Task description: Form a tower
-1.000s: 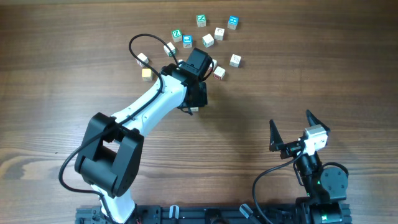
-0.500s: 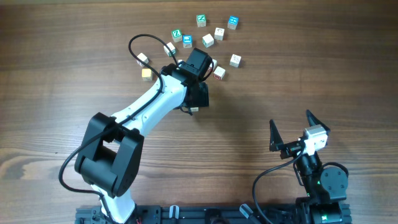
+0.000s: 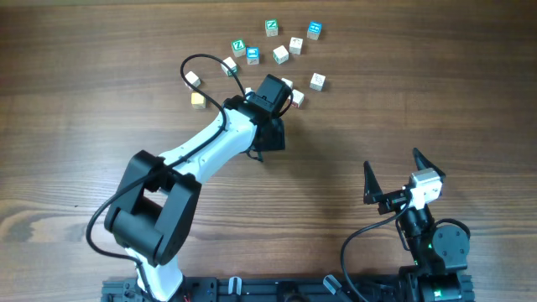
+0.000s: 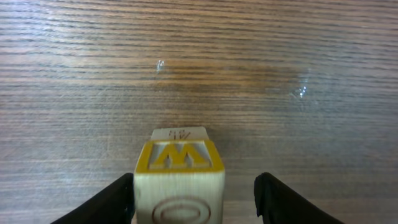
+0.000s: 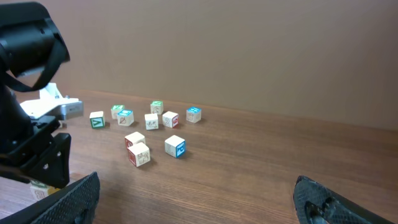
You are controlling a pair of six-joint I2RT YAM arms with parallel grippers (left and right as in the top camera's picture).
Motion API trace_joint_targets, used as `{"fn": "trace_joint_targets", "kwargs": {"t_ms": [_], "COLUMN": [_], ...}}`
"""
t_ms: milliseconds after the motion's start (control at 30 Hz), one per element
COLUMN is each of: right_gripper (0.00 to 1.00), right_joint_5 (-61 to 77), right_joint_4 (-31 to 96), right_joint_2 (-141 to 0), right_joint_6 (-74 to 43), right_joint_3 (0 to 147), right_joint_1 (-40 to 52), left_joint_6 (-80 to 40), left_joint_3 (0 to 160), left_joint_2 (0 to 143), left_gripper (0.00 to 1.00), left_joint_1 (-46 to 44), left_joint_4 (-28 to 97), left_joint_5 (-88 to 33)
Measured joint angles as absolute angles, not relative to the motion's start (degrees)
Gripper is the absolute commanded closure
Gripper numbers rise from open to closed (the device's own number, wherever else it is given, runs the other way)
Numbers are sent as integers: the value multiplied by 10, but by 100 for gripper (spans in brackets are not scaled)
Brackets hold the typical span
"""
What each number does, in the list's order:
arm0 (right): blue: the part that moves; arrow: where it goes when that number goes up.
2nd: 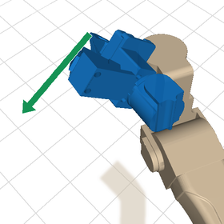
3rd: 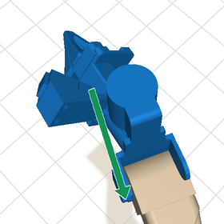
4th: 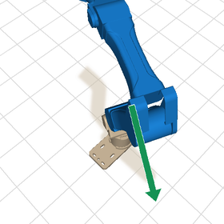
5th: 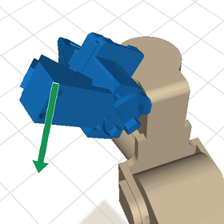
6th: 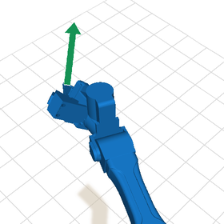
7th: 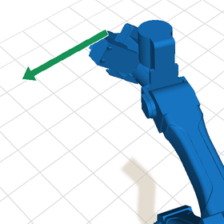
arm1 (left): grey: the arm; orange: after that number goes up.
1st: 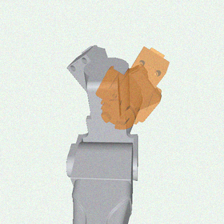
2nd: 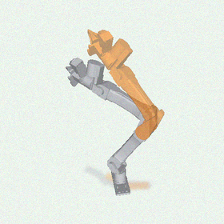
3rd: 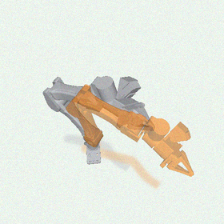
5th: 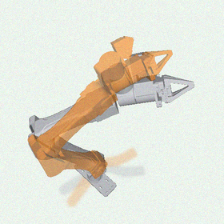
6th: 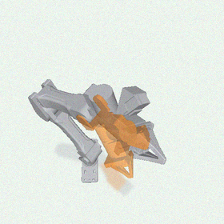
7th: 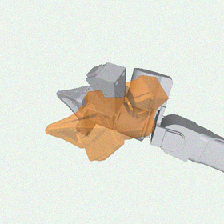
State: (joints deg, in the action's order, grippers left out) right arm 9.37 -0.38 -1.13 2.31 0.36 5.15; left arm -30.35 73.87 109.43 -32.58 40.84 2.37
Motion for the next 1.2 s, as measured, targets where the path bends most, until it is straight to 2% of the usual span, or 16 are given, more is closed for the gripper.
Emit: {"fn": "trace_joint_targets", "kwargs": {"t_ms": [400,600,667,1000,1100,1200], "right_gripper": [0,0,0,0,0,0], "right_joint_5": [93,94,94,94,93,93], "right_joint_4": [-4,-4,-4,-4,-4,-4], "right_joint_2": [-11,-11,-11,-11,-11,-11], "right_joint_6": [23,23,23,23,23,23], "right_joint_3": [4,4,4,4,4,4], "right_joint_1": [51,51,51,51,51,51], "left_joint_6": [-305,-303,-299,-293,-293,-289], "left_joint_3": [736,736,736,736,736,736], "left_joint_2": [1129,1129,1129,1129,1129,1129], "left_gripper": [48,54,63,68,62,36], "left_joint_1": [-326,-326,-326,-326,-326,-326], "left_joint_4": [396,389,389,390,390,390], "left_joint_5": [49,49,49,50,51,51]}}
